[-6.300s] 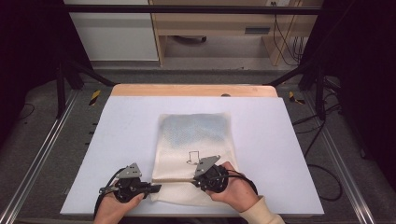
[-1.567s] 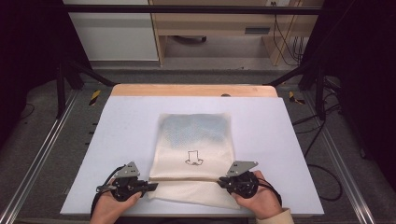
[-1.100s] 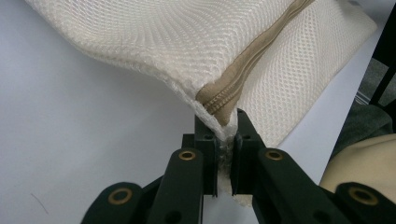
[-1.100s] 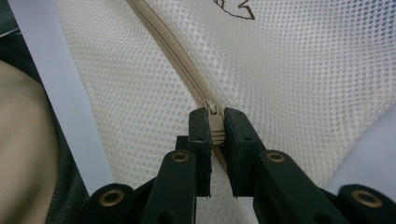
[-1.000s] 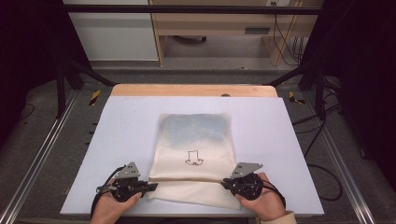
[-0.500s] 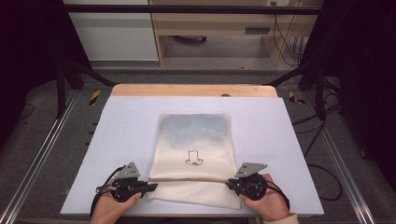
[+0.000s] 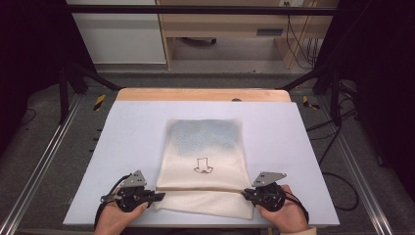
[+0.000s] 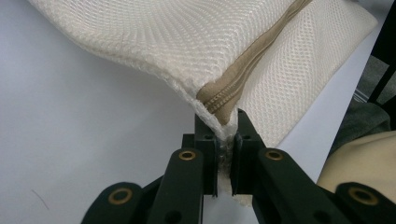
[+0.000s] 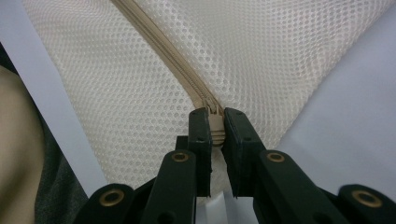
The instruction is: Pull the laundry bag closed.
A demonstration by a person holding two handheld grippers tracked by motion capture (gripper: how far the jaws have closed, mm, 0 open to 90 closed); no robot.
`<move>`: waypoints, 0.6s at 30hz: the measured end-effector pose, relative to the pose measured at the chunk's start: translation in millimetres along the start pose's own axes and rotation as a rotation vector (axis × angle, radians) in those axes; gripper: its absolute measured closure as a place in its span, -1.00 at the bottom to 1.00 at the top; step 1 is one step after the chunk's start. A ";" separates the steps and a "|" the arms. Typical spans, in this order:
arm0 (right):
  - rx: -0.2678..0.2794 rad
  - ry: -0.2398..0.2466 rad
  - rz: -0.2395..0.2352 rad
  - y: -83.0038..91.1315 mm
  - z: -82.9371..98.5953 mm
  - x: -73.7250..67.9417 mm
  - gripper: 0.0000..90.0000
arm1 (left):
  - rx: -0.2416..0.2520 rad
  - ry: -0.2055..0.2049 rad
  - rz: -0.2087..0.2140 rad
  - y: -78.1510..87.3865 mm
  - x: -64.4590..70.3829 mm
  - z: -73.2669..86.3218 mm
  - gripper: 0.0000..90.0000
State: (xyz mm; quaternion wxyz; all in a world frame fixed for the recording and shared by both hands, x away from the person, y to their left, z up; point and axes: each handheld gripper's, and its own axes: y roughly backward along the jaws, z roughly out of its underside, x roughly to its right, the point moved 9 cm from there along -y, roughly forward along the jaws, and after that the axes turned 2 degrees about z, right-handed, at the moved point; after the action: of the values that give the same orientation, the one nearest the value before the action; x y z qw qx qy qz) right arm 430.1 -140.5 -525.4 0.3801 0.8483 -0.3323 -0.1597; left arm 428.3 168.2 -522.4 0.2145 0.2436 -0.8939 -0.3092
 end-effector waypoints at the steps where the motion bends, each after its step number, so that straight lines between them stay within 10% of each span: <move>1: -0.002 -0.001 0.003 1.3 1.8 1.6 0.82 | 0.000 -0.002 -0.001 -0.1 0.4 0.0 0.86; 18: 0.001 -0.035 0.011 5.0 7.6 5.3 0.82 | -0.010 -0.002 0.005 -1.4 2.1 1.4 0.86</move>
State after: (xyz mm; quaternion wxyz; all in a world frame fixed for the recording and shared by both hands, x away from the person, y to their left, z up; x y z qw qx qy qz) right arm 427.7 -150.7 -526.8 0.3748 0.8437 -0.3437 -0.1723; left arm 426.3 166.7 -523.9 0.2156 0.2402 -0.8931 -0.3132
